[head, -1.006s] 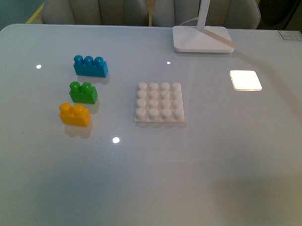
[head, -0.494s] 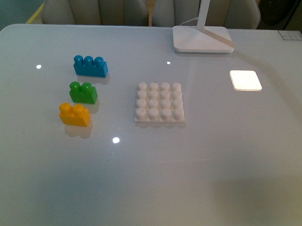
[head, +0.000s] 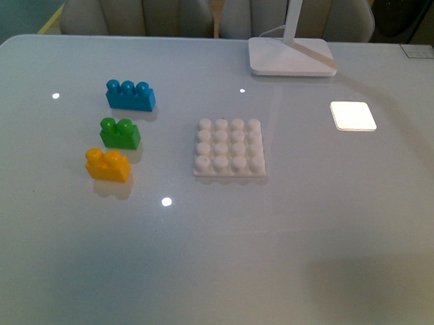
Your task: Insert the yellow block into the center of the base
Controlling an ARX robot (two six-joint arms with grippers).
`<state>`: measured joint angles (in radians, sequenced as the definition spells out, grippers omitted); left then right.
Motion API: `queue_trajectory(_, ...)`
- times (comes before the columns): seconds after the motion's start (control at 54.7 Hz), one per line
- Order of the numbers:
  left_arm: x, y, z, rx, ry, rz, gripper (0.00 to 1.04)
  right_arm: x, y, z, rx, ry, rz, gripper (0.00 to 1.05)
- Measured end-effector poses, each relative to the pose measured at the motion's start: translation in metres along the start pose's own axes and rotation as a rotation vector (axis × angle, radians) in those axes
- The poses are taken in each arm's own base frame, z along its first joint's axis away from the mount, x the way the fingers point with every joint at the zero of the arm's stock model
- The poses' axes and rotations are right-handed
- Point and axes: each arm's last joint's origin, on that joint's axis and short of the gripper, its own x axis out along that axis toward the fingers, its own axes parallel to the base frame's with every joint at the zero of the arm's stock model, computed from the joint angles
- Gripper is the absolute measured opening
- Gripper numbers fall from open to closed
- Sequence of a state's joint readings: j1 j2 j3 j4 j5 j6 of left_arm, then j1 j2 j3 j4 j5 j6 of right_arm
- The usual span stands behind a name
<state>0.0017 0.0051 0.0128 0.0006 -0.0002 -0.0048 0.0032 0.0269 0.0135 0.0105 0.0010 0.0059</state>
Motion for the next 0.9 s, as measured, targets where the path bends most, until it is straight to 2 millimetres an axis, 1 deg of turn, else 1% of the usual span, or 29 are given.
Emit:
queue_trajectory(0.183, 0.0000, 0.0000, 0.0000, 0.000, 0.000, 0.000, 0.97, -0.0012, 0.0000, 0.0007, 0.000, -0.011, -0.001, 0.02)
queue_trajectory(0.22, 0.0000, 0.0000, 0.0000, 0.000, 0.000, 0.000, 0.97, -0.0012, 0.0000, 0.0007, -0.001, -0.011, -0.001, 0.06)
queue_trajectory(0.348, 0.0000, 0.0000, 0.0000, 0.000, 0.000, 0.000, 0.97, -0.0013, 0.0000, 0.0008, -0.001, -0.012, -0.001, 0.29)
queue_trajectory(0.366, 0.0000, 0.0000, 0.0000, 0.000, 0.000, 0.000, 0.97, -0.0013, 0.0000, 0.0008, -0.001, -0.012, -0.001, 0.31)
queue_trajectory(0.421, 0.0000, 0.0000, 0.0000, 0.000, 0.000, 0.000, 0.97, -0.0013, 0.0000, 0.0007, -0.001, -0.011, -0.001, 0.42)
queue_trajectory(0.439, 0.0000, 0.0000, 0.0000, 0.000, 0.000, 0.000, 0.97, -0.0013, 0.0000, 0.0008, -0.001, -0.012, -0.001, 0.43)
queue_trajectory(0.512, 0.0000, 0.0000, 0.0000, 0.000, 0.000, 0.000, 0.97, -0.0013, 0.0000, 0.0008, -0.001, -0.012, -0.001, 0.57)
queue_trajectory(0.567, 0.0000, 0.0000, 0.0000, 0.000, 0.000, 0.000, 0.97, -0.0013, 0.0000, 0.0007, -0.001, -0.012, -0.001, 0.72)
queue_trajectory(0.64, 0.0000, 0.0000, 0.0000, 0.000, 0.000, 0.000, 0.97, -0.0013, 0.0000, 0.0008, -0.001, -0.012, -0.001, 0.84)
queue_trajectory(0.677, 0.0000, 0.0000, 0.0000, 0.000, 0.000, 0.000, 0.97, -0.0013, 0.0000, 0.0008, -0.001, -0.012, -0.001, 0.92)
queue_trajectory(0.714, 0.0000, 0.0000, 0.0000, 0.000, 0.000, 0.000, 0.97, -0.0013, 0.0000, 0.0008, 0.000, -0.012, -0.001, 0.98)
queue_trajectory(0.75, 0.0000, 0.0000, 0.0000, 0.000, 0.000, 0.000, 0.97, -0.0013, 0.0000, 0.0008, -0.001, -0.012, -0.001, 0.96)
queue_trajectory(0.842, 0.0000, 0.0000, 0.0000, 0.000, 0.000, 0.000, 0.97, -0.0013, 0.0000, 0.0008, -0.001, -0.012, -0.001, 0.96)
queue_trajectory(0.86, 0.0004, -0.0001, -0.0007, -0.001, 0.024, -0.013, 0.97, -0.0013, 0.0000, 0.0008, -0.001, -0.012, -0.001, 0.96)
queue_trajectory(0.897, 0.0002, -0.0009, -0.0003, -0.015, 0.139, -0.062, 0.97, -0.0013, 0.0000, 0.0008, -0.001, -0.012, -0.001, 0.96)
